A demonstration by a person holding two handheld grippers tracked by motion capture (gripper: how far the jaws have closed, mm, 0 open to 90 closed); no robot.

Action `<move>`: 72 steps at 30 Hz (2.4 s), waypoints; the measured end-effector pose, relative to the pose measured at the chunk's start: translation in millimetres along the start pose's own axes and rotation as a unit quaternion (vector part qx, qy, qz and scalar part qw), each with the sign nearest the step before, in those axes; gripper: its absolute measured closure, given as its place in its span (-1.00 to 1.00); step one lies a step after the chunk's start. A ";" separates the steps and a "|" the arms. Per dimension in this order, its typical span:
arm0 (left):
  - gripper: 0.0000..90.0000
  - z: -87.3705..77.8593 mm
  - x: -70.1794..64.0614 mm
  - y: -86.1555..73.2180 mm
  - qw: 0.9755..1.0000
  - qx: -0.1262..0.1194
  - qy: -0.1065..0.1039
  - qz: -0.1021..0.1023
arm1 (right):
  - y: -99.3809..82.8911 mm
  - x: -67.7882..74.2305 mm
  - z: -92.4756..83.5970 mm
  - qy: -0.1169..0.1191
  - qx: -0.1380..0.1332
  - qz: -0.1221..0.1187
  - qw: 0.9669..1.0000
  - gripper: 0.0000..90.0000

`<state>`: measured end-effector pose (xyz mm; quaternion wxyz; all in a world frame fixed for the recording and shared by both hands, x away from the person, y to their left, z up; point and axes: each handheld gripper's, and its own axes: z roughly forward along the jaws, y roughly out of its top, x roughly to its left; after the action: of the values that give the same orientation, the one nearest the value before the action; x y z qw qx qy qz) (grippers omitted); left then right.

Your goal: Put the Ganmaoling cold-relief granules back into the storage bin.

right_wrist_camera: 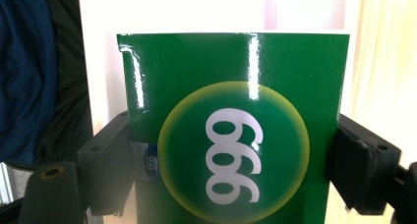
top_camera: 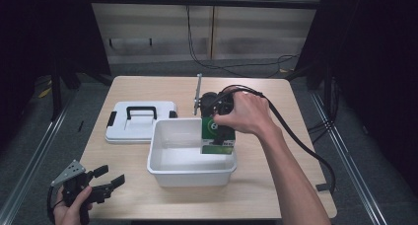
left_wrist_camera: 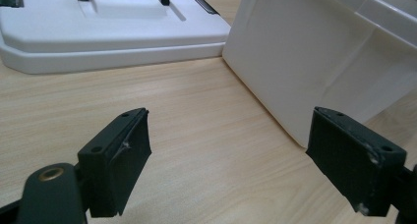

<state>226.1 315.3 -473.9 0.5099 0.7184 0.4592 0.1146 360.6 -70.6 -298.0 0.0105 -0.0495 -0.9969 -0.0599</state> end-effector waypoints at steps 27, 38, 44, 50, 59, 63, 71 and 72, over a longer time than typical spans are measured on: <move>-0.64 -1.1 1.0 0.7 1.000 -0.001 -0.003 0.002 | -7.2 -7.8 67.2 0.035 0.000 0.004 0.999 -0.65; -0.64 -1.2 1.1 0.9 1.000 -0.002 -0.003 0.001 | -6.5 -12.3 87.9 0.037 0.009 0.009 0.999 -0.65; -0.64 -1.5 0.9 1.2 1.000 -0.003 -0.003 0.001 | -6.0 -14.1 97.8 0.037 0.014 0.010 0.999 -0.66; -0.64 -1.0 0.3 1.1 1.000 -0.002 -0.005 0.001 | -5.8 -12.6 106.2 0.032 0.023 -0.015 0.999 -0.66; -0.64 -1.3 0.4 1.2 1.000 -0.003 -0.004 0.003 | -3.7 -14.1 115.6 0.034 0.037 -0.015 0.999 -0.67; -0.64 -0.7 0.0 1.2 1.000 -0.002 -0.006 0.002 | -4.2 -14.5 119.0 0.035 0.030 -0.009 0.999 -0.67; -0.64 -0.6 0.1 1.1 1.000 -0.002 -0.005 0.002 | -3.3 -15.3 120.2 0.036 0.040 -0.009 0.999 -0.68; -0.64 -0.6 0.0 1.4 1.000 -0.003 -0.004 0.002 | -3.1 -14.7 120.8 0.034 0.041 -0.009 0.999 -0.69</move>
<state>226.5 315.6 -472.5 0.5135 0.7186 0.4550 0.1139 373.0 -60.5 -418.6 0.0460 -0.0382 -0.9980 -0.0209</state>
